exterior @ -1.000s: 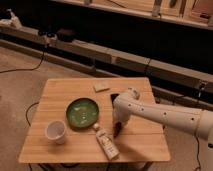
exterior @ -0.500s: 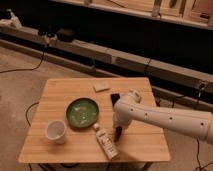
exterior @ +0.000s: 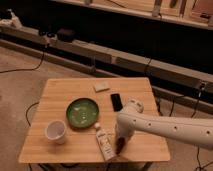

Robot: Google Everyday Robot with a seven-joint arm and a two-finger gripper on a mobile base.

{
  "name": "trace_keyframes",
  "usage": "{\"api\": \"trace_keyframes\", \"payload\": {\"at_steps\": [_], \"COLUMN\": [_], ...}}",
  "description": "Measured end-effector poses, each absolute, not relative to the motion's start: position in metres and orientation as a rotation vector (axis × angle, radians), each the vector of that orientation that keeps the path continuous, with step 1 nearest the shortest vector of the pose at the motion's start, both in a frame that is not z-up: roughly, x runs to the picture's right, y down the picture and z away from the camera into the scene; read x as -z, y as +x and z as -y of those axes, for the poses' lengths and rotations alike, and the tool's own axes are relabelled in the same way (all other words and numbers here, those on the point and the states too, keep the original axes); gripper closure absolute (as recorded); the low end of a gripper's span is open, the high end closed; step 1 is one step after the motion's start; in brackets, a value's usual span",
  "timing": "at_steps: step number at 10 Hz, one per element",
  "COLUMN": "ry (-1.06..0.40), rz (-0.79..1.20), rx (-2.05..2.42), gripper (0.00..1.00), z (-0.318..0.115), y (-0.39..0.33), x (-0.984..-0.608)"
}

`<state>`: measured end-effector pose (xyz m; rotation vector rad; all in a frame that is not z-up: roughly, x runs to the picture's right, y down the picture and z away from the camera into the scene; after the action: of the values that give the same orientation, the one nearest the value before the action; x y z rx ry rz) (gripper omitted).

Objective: Drag the pepper across the table

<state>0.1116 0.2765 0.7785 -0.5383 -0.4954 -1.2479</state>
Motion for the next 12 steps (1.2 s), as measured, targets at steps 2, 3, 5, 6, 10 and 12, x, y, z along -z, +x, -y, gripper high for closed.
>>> {"api": "trace_keyframes", "payload": {"at_steps": [2, 3, 5, 6, 10, 12], "ry": [-0.556, -0.562, -0.585, -0.596, -0.626, -0.627], "rz": [0.443, 0.418, 0.390, 0.384, 0.342, 0.309], "rx": [1.176, 1.141, 1.072, 1.053, 0.943, 0.901], "gripper": [1.00, 1.00, 1.00, 1.00, 1.00, 1.00], "z": [-0.282, -0.284, -0.297, -0.302, -0.320, -0.318], "y": [0.142, 0.157, 0.187, 0.196, 0.248, 0.275], "x": [-0.763, -0.754, -0.741, -0.739, -0.728, -0.723]}}
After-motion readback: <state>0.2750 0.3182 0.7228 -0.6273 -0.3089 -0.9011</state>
